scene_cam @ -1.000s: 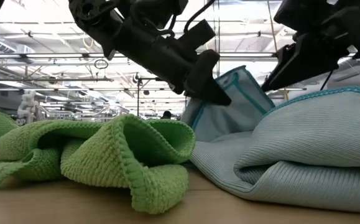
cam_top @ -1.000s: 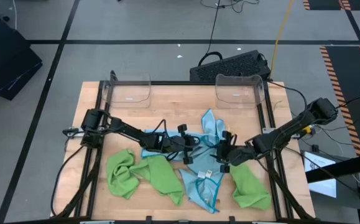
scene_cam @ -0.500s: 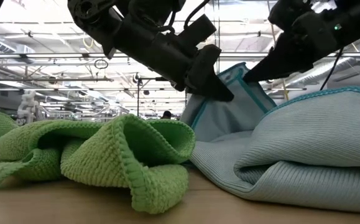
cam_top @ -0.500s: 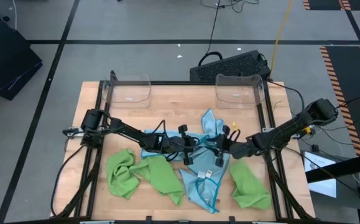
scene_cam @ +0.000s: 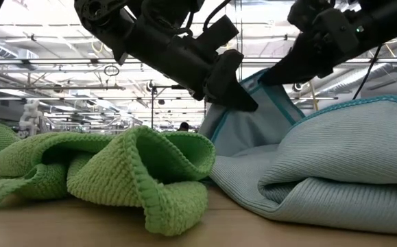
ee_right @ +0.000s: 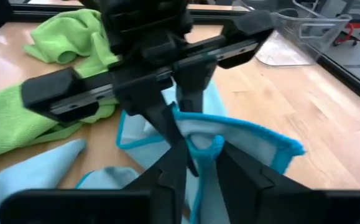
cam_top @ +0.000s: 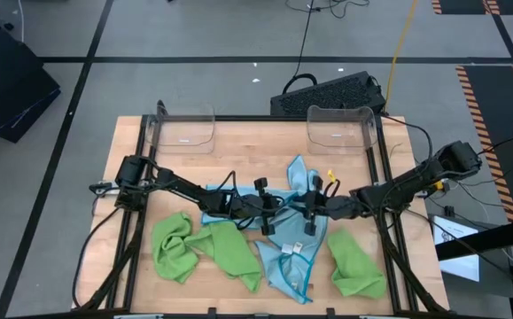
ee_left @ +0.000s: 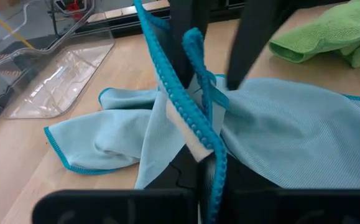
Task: Fold microfiber towels
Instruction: Fold the top left blue microfiber cloth
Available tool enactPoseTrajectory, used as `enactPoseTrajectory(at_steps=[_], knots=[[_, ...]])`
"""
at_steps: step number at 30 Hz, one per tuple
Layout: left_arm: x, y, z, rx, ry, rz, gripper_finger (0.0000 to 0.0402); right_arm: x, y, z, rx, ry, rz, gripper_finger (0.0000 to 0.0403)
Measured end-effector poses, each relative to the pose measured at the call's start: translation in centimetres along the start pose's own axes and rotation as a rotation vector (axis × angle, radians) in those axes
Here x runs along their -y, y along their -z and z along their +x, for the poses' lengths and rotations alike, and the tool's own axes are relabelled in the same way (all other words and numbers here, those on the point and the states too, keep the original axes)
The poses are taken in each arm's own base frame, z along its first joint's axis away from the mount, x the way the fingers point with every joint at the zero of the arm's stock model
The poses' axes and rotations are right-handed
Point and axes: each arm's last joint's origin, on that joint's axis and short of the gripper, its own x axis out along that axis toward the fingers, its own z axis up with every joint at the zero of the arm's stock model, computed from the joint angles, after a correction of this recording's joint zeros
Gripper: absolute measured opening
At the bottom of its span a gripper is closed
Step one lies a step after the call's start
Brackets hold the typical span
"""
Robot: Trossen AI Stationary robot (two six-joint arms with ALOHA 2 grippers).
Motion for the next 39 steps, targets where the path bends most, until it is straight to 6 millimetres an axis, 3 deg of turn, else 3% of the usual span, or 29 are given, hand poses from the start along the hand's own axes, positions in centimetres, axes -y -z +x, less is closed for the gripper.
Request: enactPoseTrajectory(at_steps=[8, 17, 25, 39], knots=[[0.0, 0.0, 0.0, -0.001, 0.001, -0.004, 0.001, 0.2, 0.0, 0.1, -0.002, 0.007, -0.006, 0.0005], [0.2, 0.3, 0.0, -0.032, 0.047, -0.019, 0.0074, 0.1, 0.0, 0.0, -0.002, 0.002, -0.03, 0.0002], [0.2, 0.9, 0.0, -0.084, 0.047, -0.032, 0.0106, -0.1, -0.4, -0.5, 0.022, -0.012, -0.051, 0.0001], [0.8, 0.8, -0.1, -0.069, 0.059, -0.003, 0.0096, -0.4, -0.6, -0.9, 0.04, -0.025, -0.054, 0.0]])
